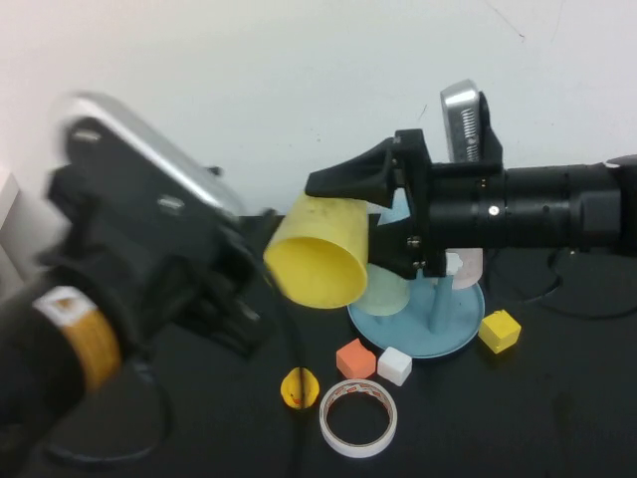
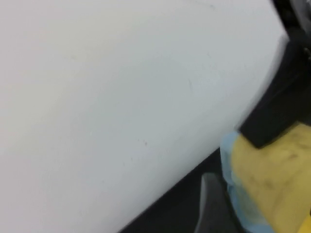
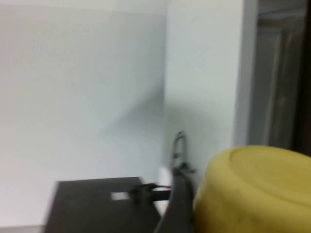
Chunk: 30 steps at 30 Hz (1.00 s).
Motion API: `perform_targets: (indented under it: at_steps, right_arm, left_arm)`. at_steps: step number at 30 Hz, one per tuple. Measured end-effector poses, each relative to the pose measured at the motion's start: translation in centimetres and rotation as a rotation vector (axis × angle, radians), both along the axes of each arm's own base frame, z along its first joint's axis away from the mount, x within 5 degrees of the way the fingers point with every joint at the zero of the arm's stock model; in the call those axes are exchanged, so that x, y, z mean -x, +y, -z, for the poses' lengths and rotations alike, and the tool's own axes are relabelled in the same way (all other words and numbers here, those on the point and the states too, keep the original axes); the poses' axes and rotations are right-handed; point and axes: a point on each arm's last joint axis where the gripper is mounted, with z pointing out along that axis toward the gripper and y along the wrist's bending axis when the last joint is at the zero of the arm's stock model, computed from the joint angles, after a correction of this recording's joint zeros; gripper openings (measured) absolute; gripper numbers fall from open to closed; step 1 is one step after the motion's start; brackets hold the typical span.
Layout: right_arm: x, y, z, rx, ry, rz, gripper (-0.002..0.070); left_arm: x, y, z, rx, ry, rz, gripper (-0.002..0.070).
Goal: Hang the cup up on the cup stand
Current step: Adjust the cup with two arms, then place the cup on the cup holder
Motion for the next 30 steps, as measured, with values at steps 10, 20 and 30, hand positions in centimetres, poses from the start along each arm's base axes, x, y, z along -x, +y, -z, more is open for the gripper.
perform_targets:
  at_steps: [10, 20, 30]
  right_arm:
    - [-1.1, -2.4, -0.1, 0.108, -0.448, -0.057, 0.0587]
    - [-1.7, -3.6, -0.1, 0.378, -1.352, -0.223, 0.0586]
    - [-4.9, -9.0, 0.9, 0.742, -1.379, -0.094, 0.0586]
  left_arm:
    - [3.9, 5.6, -1.9, 0.155, 0.158, -0.107, 0.0107]
    - [9.3, 11.7, 3.1, 0.164, 0.318, -0.109, 0.0]
    - [11.3, 13.8, 4.4, 0.266, 0.324, -0.083, -0.0001]
